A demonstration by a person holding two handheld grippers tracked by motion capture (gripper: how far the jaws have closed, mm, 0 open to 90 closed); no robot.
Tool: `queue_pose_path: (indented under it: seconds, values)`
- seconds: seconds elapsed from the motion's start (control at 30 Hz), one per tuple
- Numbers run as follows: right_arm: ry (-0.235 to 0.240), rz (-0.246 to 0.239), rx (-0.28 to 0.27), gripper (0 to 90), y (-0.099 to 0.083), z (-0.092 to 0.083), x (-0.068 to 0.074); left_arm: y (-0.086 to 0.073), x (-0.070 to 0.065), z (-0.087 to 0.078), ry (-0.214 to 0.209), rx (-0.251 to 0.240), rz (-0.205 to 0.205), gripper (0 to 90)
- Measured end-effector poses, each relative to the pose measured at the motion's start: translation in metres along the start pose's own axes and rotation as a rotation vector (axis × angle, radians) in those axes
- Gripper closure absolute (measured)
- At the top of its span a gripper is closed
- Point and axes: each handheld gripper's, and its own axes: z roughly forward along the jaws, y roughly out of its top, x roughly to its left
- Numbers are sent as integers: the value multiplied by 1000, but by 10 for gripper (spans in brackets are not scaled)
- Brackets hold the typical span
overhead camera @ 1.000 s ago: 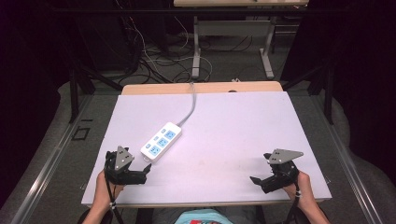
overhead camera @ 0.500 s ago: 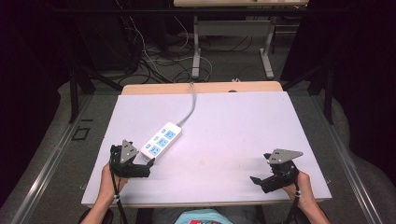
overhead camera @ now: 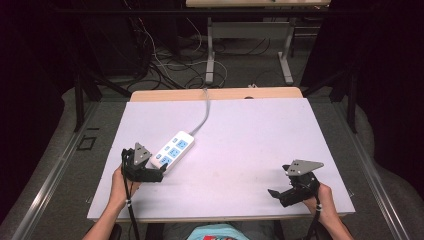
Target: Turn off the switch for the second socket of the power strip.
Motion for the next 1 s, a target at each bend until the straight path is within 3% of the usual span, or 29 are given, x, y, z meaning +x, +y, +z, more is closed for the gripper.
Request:
queue_pose_path:
  seconds: [0.27, 0.47, 0.73, 1.0]
  values:
    - [7, -1, 19, 27, 0, 1, 0, 3, 9, 7, 7, 10, -23, 3]
    - [13, -5, 23, 27, 0, 1, 0, 5, 17, 12, 16, 46, -41, 1]
    - [7, -12, 18, 27, 0, 2, 0, 8, 25, 18, 48, 33, -61, 0]
    - [11, -14, 30, 27, 0, 3, -1, 11, 36, 24, 54, 33, -98, 0]
